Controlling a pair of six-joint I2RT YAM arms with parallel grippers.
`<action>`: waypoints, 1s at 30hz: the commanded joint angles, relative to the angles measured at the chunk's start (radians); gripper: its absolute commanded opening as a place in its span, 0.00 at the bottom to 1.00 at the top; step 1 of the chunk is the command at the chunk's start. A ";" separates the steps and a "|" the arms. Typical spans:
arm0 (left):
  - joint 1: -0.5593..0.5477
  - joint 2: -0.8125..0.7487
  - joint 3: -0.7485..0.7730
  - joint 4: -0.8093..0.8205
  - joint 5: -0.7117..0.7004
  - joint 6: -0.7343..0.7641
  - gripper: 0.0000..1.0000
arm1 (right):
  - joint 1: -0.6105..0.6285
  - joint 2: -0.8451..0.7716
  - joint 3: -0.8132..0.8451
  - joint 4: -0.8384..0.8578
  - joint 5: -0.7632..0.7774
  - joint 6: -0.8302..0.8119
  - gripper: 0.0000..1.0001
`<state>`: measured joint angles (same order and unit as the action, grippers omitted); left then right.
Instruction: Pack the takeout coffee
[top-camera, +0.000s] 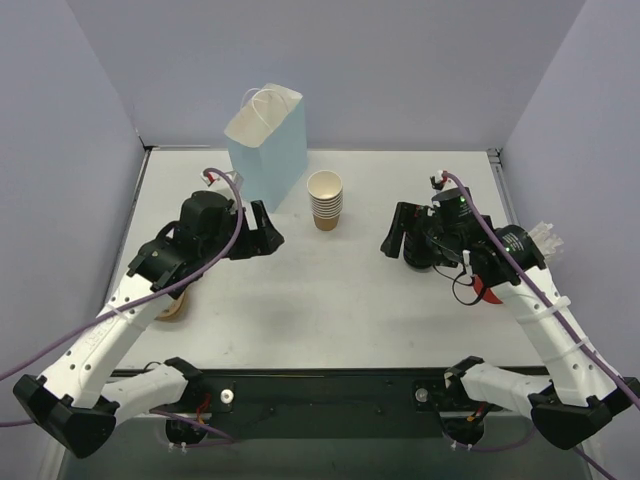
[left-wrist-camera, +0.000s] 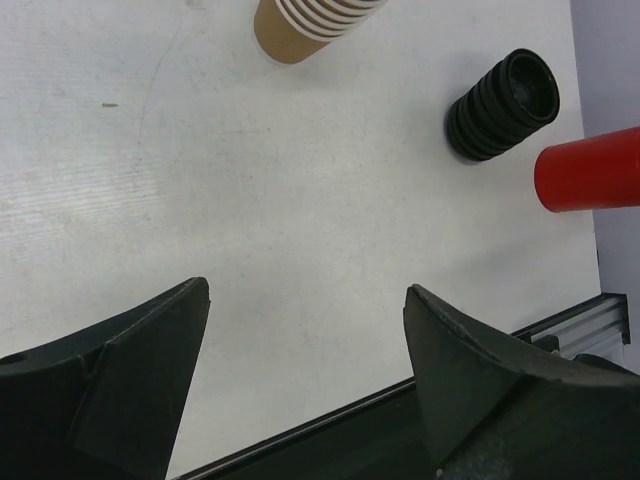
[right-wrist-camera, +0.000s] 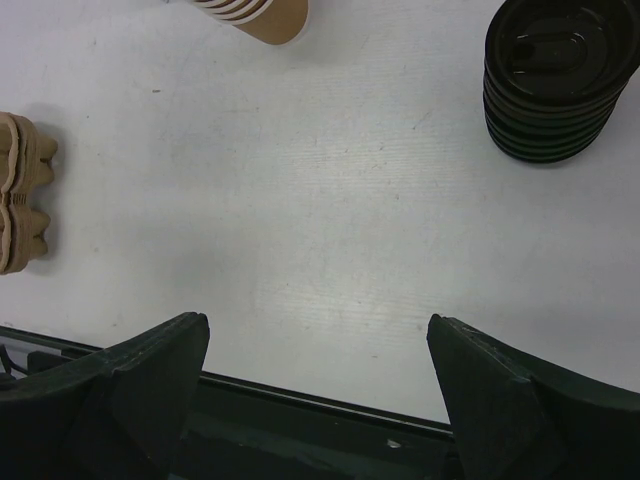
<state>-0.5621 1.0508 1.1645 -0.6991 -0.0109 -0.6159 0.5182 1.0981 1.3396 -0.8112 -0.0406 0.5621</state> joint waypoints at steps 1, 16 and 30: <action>0.007 0.040 0.087 0.070 -0.004 0.015 0.88 | 0.002 -0.038 -0.014 -0.022 0.016 0.022 1.00; -0.096 0.644 0.740 -0.114 -0.276 0.258 0.80 | 0.005 -0.145 -0.042 -0.026 -0.087 0.002 0.90; -0.067 0.925 0.920 -0.076 -0.253 0.283 0.66 | 0.003 -0.159 -0.020 -0.017 -0.127 -0.053 0.76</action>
<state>-0.6514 1.9419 2.0212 -0.7841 -0.2993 -0.3470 0.5182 0.9421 1.3037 -0.8135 -0.1455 0.5213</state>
